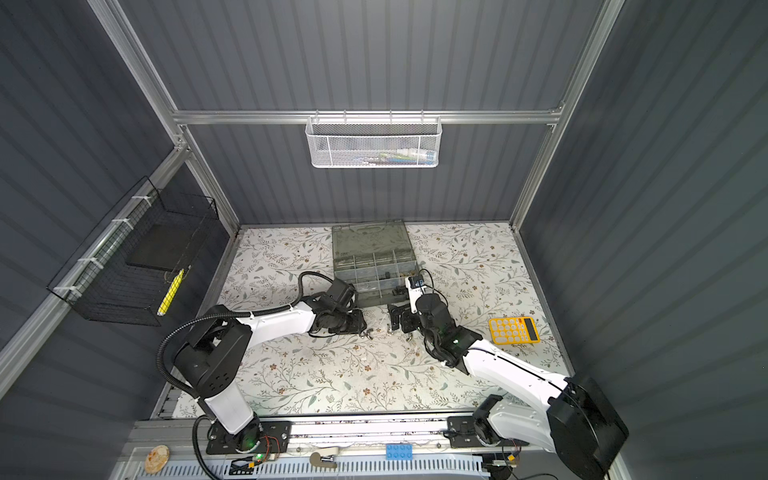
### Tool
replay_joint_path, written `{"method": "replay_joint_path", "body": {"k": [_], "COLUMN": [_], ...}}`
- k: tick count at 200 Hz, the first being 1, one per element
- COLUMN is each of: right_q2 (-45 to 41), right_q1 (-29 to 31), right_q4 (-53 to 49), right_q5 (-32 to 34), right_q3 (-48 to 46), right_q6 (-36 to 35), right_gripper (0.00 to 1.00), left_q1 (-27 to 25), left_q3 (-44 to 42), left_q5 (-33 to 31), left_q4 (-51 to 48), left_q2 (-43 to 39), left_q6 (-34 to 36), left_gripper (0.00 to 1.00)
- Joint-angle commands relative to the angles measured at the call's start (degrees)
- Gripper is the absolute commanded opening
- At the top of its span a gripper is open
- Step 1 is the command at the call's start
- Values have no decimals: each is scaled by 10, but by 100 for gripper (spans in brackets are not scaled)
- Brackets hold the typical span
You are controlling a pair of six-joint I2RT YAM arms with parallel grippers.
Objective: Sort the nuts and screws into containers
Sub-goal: 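Close the left gripper on a silver wing nut nearest the robot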
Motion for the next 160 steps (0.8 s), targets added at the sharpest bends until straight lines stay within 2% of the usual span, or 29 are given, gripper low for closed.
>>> {"method": "replay_joint_path", "body": {"k": [1, 160], "right_q2": [-7, -6], "right_q1": [2, 2], "right_q4": [13, 13], "right_q5": [7, 6], "right_q3": [-6, -6], "right_q6": [-4, 4], "right_gripper": [99, 99], "left_q1": [-6, -49], "left_q3": [19, 63], "left_q5": [-26, -111], "left_q4": [-32, -95], "left_q2": [15, 43], "left_q6": [20, 43], "left_gripper": [39, 21]}}
